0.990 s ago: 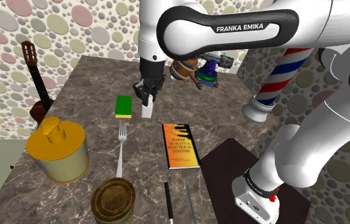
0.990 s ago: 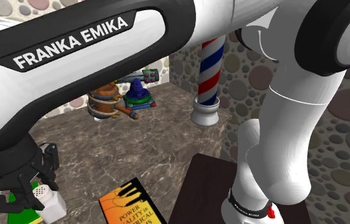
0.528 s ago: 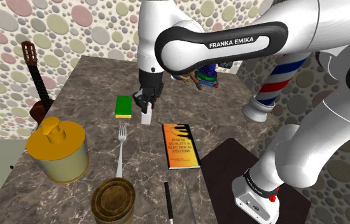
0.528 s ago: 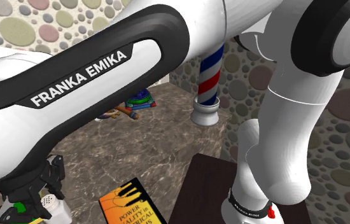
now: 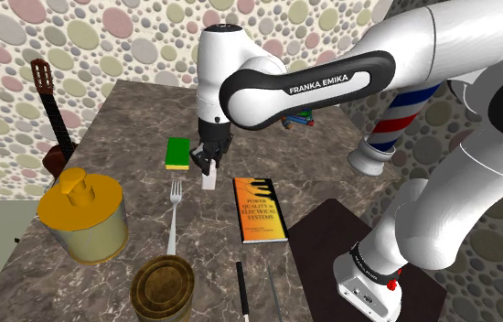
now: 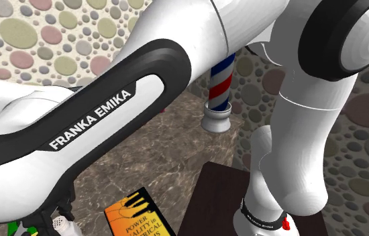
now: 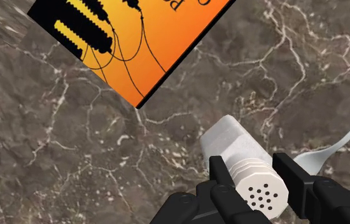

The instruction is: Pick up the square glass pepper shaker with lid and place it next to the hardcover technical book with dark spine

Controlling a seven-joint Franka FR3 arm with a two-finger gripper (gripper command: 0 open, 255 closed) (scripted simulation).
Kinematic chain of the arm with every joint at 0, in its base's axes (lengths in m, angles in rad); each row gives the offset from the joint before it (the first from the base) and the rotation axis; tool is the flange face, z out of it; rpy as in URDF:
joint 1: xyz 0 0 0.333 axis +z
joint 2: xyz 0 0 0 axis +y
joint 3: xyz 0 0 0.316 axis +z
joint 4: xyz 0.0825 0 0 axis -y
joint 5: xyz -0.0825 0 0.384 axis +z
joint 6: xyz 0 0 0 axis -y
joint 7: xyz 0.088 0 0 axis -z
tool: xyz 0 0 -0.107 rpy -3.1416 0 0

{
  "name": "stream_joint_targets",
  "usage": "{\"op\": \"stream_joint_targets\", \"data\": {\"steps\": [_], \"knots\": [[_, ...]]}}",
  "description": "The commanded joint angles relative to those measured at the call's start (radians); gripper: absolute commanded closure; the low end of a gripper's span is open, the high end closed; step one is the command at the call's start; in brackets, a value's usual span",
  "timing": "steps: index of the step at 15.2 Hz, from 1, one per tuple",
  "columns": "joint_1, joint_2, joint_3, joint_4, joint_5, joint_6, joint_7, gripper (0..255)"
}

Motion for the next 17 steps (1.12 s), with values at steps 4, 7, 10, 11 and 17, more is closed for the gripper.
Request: {"op": "stream_joint_targets", "data": {"steps": [4, 7, 10, 11, 17], "knots": [[-0.001, 0.004, -0.001, -0.011, -0.001, 0.016, -0.001, 255], [-0.001, 0.004, -0.001, -0.011, -0.001, 0.016, -0.001, 255], [-0.001, 0.004, -0.001, -0.011, -0.001, 0.016, -0.001, 0], [-0.001, 0.004, -0.001, -0.011, -0.001, 0.016, -0.001, 0], [-0.001, -0.024, -0.001, 0.059, 0.007, -0.082, -0.007, 0]]}}
